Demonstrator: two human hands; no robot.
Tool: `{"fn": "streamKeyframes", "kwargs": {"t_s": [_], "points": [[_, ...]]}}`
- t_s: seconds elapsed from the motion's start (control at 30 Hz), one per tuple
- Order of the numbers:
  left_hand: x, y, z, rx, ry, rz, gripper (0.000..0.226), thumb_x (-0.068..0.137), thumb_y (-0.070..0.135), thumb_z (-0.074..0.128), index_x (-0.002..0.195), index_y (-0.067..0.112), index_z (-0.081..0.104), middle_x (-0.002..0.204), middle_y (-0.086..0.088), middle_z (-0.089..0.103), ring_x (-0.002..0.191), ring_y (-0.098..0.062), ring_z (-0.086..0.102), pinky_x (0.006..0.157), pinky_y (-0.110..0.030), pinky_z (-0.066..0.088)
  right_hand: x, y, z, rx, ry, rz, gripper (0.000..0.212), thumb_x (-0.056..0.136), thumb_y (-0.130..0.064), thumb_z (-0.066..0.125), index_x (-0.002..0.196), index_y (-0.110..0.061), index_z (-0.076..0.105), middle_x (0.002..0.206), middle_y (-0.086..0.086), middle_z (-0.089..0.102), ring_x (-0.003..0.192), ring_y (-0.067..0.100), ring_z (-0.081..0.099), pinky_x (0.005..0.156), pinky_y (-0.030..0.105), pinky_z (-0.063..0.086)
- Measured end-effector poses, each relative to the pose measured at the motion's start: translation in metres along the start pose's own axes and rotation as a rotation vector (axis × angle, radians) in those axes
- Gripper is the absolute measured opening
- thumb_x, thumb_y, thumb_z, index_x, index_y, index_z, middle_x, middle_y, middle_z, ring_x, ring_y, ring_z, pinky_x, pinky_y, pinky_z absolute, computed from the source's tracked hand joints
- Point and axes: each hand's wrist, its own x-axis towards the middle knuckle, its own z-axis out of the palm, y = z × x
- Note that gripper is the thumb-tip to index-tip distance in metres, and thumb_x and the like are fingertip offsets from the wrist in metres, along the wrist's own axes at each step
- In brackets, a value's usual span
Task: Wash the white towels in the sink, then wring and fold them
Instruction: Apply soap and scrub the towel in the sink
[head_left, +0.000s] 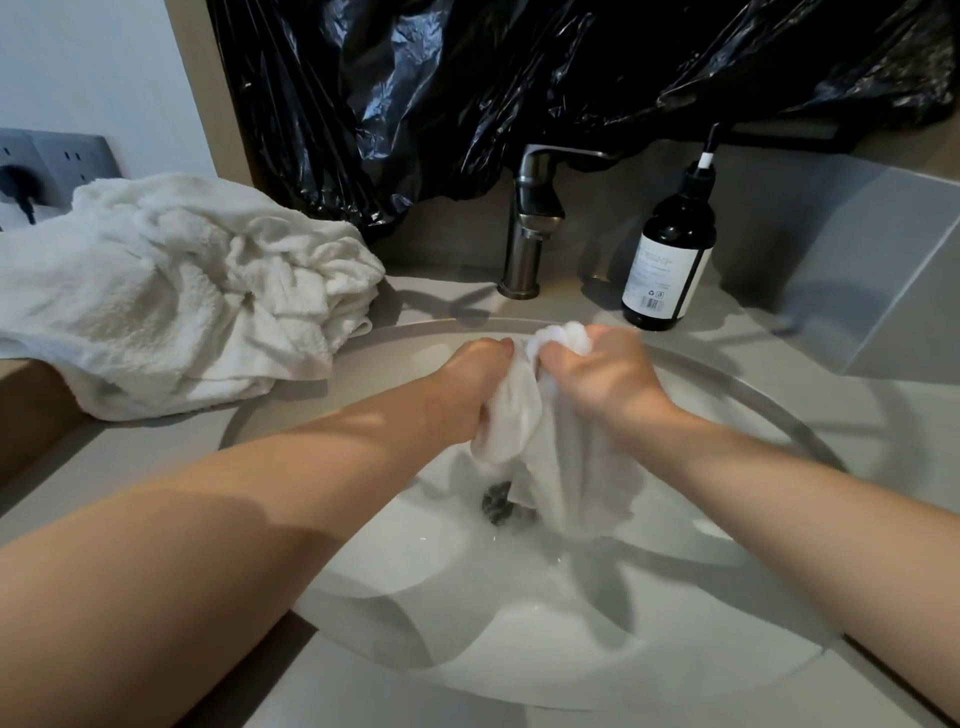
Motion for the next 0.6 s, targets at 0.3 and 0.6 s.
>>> {"fn": "streamKeyframes", "kwargs": {"t_s": [0.3, 0.6], "points": [[0.001, 0.005, -0.007, -0.007, -0.037, 0.009, 0.022, 0.1, 0.016, 0.046, 0.088, 0.01, 0.064, 0.093, -0.009, 0.066, 0.088, -0.026, 0.063, 0.09, -0.038, 0.052, 0.006, 0.002, -0.015, 0.086, 0.013, 0.102, 0.016, 0.087, -0.025, 0.06, 0.077, -0.012, 0.061, 0.067, 0.0, 0.056, 0.063, 0.017, 0.051, 0.053, 0.022, 0.038], [-0.002, 0.006, -0.015, -0.014, -0.277, -0.018, 0.027, 0.098, 0.01, 0.044, 0.079, 0.01, 0.063, 0.081, -0.006, 0.066, 0.078, -0.021, 0.061, 0.08, -0.033, 0.049, 0.009, 0.007, -0.012, 0.017, -0.043, -0.02, 0.013, 0.09, -0.021, 0.06, 0.084, -0.01, 0.065, 0.078, 0.0, 0.062, 0.066, 0.01, 0.054, 0.055, 0.014, 0.041]]}}
